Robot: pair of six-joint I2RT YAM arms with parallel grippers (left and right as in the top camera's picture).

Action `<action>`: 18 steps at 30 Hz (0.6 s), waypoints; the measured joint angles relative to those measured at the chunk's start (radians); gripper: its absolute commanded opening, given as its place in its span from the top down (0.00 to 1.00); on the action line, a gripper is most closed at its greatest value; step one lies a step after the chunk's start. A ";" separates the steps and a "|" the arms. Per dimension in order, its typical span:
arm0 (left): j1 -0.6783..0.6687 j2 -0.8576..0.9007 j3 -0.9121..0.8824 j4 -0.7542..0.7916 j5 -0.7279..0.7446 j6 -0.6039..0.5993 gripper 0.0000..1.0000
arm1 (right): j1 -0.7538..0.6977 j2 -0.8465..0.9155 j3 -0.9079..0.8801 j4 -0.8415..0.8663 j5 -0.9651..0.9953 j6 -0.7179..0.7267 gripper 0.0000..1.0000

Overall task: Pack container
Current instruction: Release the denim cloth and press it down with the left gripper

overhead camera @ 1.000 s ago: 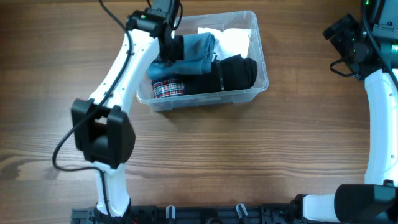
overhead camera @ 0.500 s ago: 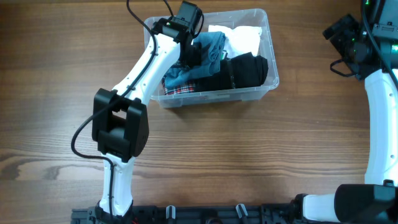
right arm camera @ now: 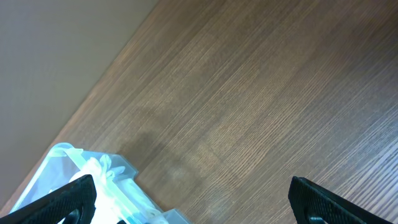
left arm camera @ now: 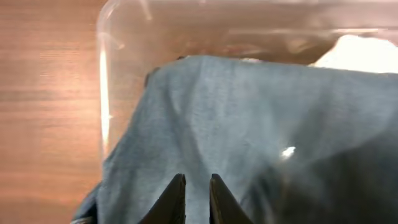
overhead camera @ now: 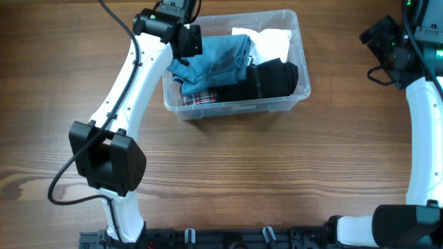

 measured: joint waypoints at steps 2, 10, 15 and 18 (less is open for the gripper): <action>0.002 0.004 0.000 -0.015 -0.023 0.000 0.89 | 0.000 0.000 0.000 0.000 0.000 0.000 0.00; 0.002 0.064 -0.003 -0.061 -0.076 0.000 0.92 | 0.000 0.000 0.000 0.000 0.000 0.000 0.00; 0.002 0.134 -0.016 -0.062 -0.081 0.000 0.93 | 0.000 0.000 0.000 0.000 0.000 0.000 0.00; 0.000 0.159 -0.016 -0.064 -0.081 0.000 0.93 | 0.000 0.000 0.000 0.000 0.000 0.000 0.00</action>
